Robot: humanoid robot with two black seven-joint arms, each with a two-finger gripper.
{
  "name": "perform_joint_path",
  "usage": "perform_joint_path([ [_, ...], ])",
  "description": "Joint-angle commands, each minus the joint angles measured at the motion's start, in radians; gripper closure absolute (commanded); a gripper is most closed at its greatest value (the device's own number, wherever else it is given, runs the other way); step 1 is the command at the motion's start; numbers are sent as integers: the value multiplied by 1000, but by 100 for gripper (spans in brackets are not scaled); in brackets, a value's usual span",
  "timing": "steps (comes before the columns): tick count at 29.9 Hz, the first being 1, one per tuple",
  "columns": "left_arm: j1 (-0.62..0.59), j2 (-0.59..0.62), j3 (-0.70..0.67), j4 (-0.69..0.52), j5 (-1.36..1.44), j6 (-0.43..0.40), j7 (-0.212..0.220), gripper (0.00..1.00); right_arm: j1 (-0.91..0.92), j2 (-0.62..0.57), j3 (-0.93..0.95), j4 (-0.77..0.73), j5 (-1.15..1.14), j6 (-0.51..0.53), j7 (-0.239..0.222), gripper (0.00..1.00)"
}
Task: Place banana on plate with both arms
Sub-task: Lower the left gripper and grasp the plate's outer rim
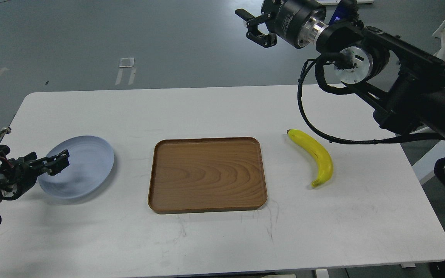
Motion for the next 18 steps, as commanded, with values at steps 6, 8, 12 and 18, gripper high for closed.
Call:
perform_joint_path([
  [6,3,-1,0,4,-1,-19,-9,3,-8,-6,-3,-1,0,0,0,0],
  [8,11,-1,2,11,-1,-21,-6,5,-8,-6,-3,-1,0,0,2,0],
  [12,9,0,5,47,-4,-24,-11,7,-6,-6,-3,-1,-2,0,2,0],
  [18,11,3,6,51,-1,-45,-18,30,-5,-6,-3,-1,0,0,0,0],
])
